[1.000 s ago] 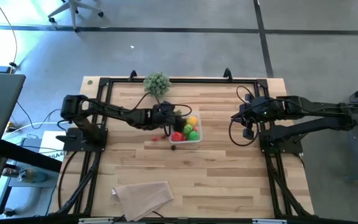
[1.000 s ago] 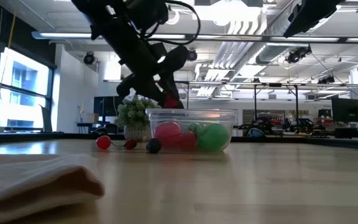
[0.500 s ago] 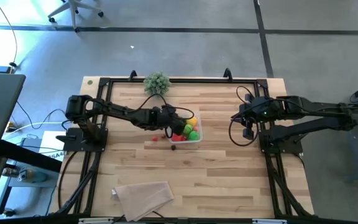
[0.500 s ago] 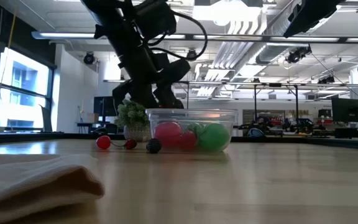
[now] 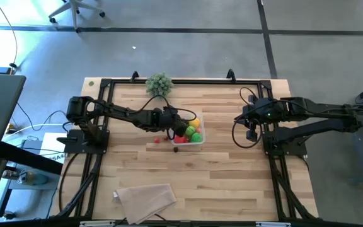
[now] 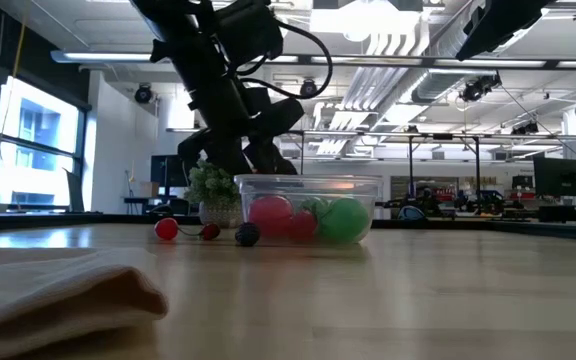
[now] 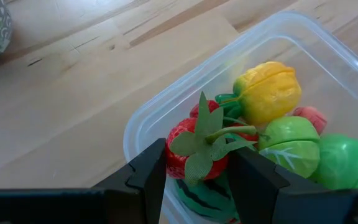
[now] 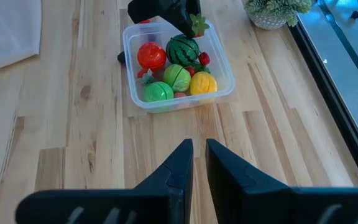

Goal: Pick and placing Produce into tupperware
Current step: Put the strawberry into the transparent bin

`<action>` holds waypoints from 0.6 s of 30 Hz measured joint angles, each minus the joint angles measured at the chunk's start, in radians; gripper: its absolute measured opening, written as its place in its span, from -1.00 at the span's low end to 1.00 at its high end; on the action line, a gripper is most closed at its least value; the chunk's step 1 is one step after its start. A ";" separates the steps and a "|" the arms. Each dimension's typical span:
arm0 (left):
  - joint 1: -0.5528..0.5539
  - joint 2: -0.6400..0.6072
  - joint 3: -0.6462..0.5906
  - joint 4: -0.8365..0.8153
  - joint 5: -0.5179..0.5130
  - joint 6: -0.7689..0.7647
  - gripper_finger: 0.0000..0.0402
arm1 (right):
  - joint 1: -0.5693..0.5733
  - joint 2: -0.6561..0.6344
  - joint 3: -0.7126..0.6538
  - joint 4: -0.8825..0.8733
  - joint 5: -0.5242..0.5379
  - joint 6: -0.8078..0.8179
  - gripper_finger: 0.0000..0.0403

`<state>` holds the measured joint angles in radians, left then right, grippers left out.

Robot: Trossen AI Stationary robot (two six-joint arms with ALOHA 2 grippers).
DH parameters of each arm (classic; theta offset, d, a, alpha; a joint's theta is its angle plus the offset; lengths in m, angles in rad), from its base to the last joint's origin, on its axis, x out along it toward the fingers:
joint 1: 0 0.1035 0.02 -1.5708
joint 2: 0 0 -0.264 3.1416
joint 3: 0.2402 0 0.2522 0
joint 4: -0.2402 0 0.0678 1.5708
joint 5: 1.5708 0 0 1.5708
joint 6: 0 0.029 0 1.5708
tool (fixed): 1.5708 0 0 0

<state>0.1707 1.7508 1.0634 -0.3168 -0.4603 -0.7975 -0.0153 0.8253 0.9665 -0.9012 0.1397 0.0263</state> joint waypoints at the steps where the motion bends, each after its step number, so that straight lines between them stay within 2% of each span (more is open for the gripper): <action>1: 0.000 0.000 0.000 0.001 0.000 0.000 -0.29 | 0.000 0.000 0.000 0.000 0.000 0.000 -0.83; 18: 0.000 0.000 0.000 0.017 0.000 -0.001 -0.29 | 0.000 0.000 0.000 0.000 0.000 0.000 -0.83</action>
<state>0.1707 1.7508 1.0634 -0.2994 -0.4604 -0.7988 -0.0153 0.8253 0.9668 -0.9012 0.1394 0.0263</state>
